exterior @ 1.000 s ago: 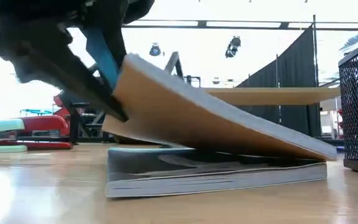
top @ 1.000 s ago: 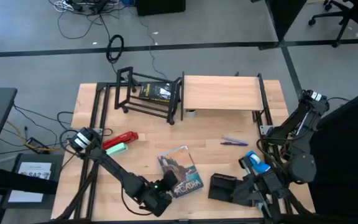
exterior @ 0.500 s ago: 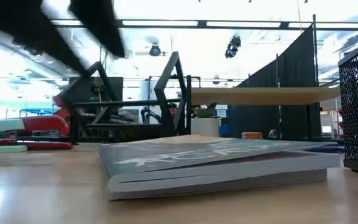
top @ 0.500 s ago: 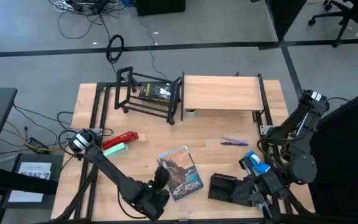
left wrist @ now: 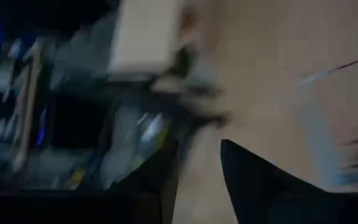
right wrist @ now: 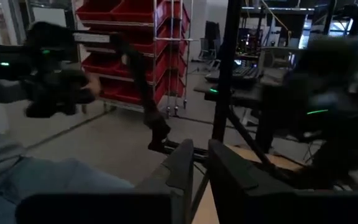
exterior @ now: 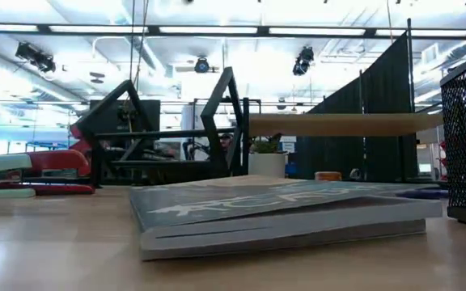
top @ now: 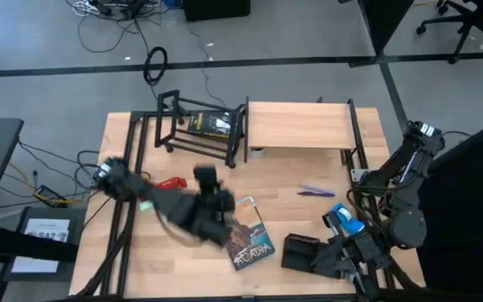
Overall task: Stock shelves
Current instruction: Remove the black book from the black bookshelf
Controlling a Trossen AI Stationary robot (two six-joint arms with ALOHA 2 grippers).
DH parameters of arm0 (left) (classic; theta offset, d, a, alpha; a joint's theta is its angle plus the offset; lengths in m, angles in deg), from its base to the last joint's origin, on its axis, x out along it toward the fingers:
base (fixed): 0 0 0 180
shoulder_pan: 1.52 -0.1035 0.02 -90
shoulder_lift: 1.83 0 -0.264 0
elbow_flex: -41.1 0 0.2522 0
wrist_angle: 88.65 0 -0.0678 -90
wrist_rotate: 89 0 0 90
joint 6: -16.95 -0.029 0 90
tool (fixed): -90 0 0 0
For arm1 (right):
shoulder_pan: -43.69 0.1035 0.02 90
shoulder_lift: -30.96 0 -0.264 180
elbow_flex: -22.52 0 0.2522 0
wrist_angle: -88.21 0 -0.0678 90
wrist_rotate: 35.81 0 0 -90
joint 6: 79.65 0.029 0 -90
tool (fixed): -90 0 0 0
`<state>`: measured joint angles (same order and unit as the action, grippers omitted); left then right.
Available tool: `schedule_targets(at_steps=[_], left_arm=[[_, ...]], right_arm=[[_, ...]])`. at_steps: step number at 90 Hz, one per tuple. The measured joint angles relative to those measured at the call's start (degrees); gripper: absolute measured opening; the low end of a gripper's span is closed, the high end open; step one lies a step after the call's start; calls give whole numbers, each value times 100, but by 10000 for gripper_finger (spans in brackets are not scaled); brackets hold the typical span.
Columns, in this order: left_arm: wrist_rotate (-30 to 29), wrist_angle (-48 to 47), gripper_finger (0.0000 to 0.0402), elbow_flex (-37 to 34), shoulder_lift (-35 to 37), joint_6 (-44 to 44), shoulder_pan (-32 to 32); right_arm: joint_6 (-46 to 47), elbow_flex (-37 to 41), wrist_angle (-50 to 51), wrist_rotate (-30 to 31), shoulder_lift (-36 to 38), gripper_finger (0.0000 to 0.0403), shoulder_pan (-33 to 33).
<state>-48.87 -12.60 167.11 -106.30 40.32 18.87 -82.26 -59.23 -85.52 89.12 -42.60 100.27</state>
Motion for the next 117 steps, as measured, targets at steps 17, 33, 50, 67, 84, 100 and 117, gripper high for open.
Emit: schedule_targets(at_steps=[17, 33, 50, 67, 84, 100, 117], left_arm=[[920, -24, 86, -537, 458, -921, -1848], [2144, 260, 108, -1342, 498, -3089, -2978], [2307, 981, 138, -2511, 499, -4654, -3530], [1731, 1881, 154, -3391, 497, -5157, -3992], [1711, 2497, 147, -3725, 497, -5177, -4426], [1695, 2540, 141, -3653, 497, -5278, -4615], [1771, 2506, 141, -3278, 497, -5470, -4615]], right_arm=[[106, 0, 142, -13, -67, 21, 32], [103, 0, 178, -13, -106, 21, 32], [101, 0, 163, -10, -109, 21, 32], [93, 0, 166, -10, -108, 21, 29], [17, 0, 166, -8, -109, 21, 23], [-55, 0, 164, -8, -109, 21, 14], [-154, 0, 163, -5, -109, 21, -90]])
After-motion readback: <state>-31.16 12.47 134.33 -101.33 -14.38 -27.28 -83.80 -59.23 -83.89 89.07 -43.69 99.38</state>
